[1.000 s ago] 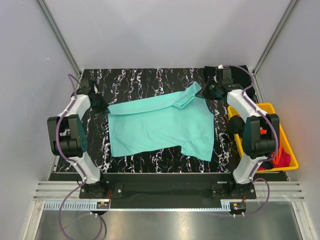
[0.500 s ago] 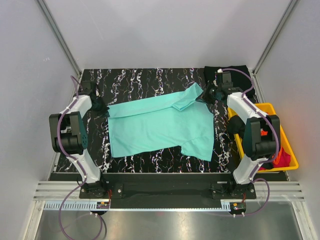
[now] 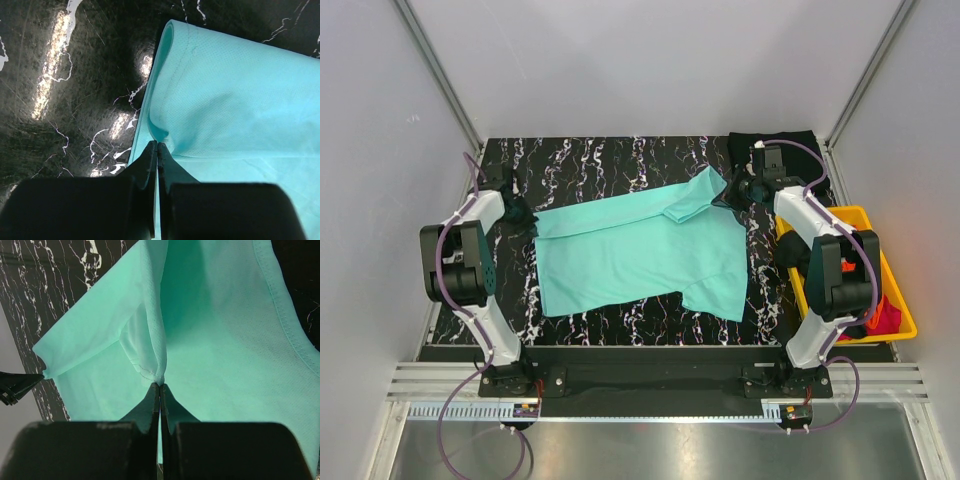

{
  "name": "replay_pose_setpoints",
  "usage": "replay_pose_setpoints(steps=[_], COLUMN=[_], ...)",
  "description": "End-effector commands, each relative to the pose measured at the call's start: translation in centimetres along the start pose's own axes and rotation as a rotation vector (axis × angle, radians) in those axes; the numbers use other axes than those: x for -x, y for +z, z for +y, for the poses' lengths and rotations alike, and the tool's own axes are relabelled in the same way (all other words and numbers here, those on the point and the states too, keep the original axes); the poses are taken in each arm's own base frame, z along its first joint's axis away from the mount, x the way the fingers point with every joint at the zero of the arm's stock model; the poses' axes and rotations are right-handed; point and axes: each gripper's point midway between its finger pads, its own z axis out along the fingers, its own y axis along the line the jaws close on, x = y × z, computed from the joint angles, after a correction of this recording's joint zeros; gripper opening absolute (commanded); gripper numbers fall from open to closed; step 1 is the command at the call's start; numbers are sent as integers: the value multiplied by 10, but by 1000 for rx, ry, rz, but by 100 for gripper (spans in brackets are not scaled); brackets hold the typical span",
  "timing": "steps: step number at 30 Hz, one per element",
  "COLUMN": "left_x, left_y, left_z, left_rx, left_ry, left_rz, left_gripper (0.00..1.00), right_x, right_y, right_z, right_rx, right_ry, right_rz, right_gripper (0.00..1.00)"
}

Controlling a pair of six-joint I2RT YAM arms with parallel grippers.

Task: Fold and stack the t-shirts
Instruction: Fold the tshirt

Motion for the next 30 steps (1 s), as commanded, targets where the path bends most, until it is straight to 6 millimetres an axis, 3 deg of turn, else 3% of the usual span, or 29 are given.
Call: replay_pose_setpoints(steps=[1, 4, 13, 21, 26, 29, 30], left_x=[6, 4, 0, 3, 3, 4, 9], left_y=[5, 8, 8, 7, -6, -31, -48], left_z=[5, 6, 10, 7, 8, 11, 7], left_rx=[26, 29, 46, 35, 49, 68, 53], left_ry=[16, 19, 15, 10, 8, -5, -2], left_rz=[-19, -10, -6, -8, -12, -27, -69], left_gripper=[0, 0, 0, 2, 18, 36, 43], right_x=[9, 5, -41, -50, -52, -55, -49], right_y=[-17, -17, -10, -2, 2, -11, -21], right_z=[12, 11, -25, -43, -53, -52, -50], right_rx=[40, 39, -29, -77, -111, -121, -136], right_ry=[-30, -26, 34, 71, 33, -26, -43], right_rz=[-39, -29, 63, 62, 85, 125, 100], right_gripper=[0, 0, 0, 0, 2, 13, 28])
